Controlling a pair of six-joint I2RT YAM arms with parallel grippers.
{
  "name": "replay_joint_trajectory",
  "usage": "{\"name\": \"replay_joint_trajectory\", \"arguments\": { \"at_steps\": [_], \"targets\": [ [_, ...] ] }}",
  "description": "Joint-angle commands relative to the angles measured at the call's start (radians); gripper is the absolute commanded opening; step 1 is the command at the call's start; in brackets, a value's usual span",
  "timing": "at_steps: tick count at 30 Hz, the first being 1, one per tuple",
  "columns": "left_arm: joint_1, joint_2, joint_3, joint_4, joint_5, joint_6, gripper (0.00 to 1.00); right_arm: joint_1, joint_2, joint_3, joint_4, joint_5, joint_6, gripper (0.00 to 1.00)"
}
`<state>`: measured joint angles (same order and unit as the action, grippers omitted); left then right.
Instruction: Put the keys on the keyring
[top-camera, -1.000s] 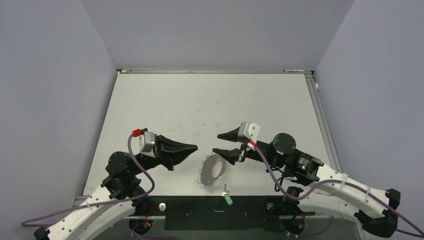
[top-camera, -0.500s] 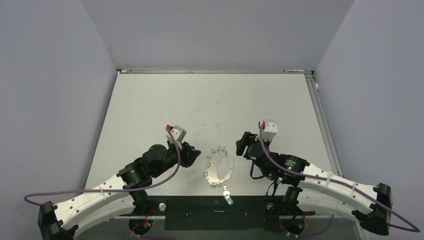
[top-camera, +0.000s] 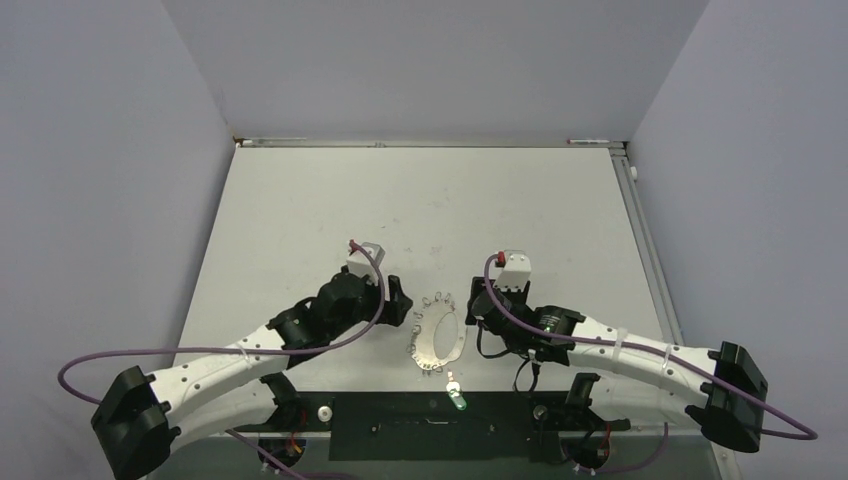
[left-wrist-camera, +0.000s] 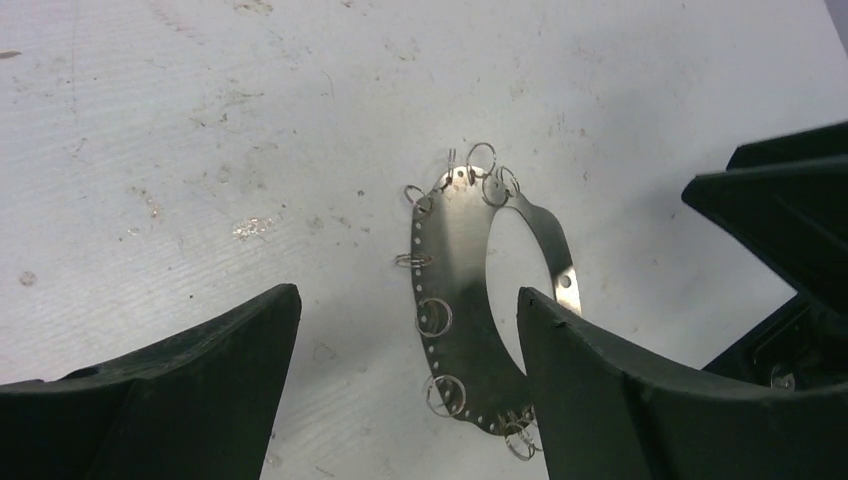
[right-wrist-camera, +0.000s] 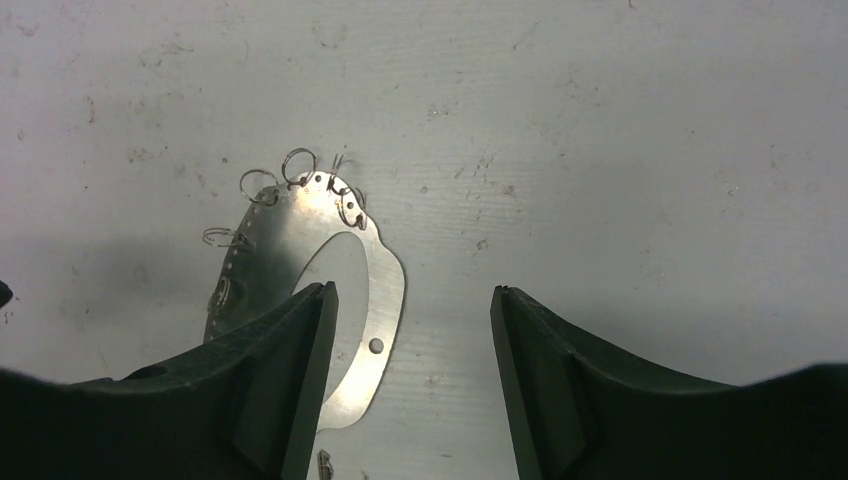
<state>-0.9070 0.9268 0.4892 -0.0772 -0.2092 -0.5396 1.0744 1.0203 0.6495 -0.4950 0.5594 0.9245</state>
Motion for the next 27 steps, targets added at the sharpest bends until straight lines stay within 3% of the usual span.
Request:
{"name": "replay_joint_trajectory", "arguments": {
  "at_steps": [1, 10, 18, 22, 27],
  "targets": [
    [0.048, 0.072, 0.072, 0.119, 0.061, -0.015, 0.75, 0.004, 0.014, 0.007, 0.006, -0.026, -0.023, 0.59],
    [0.060, 0.421, 0.282, 0.084, 0.268, 0.073, 0.61, 0.000, -0.048, 0.022, -0.006, -0.008, -0.067, 0.60],
    [0.069, 0.649, 0.427, 0.030, 0.322, 0.122, 0.43, 0.001, -0.084, -0.004, -0.022, -0.066, -0.050, 0.60],
    [0.070, 0.682, 0.448, 0.001, 0.304, 0.135, 0.41, 0.001, -0.119, -0.014, -0.038, -0.122, -0.052, 0.60],
    [0.065, 0.593, 0.392, -0.032, 0.285, 0.136, 0.42, 0.011, -0.101, -0.032, -0.028, -0.328, -0.077, 0.59]
  ]
}}
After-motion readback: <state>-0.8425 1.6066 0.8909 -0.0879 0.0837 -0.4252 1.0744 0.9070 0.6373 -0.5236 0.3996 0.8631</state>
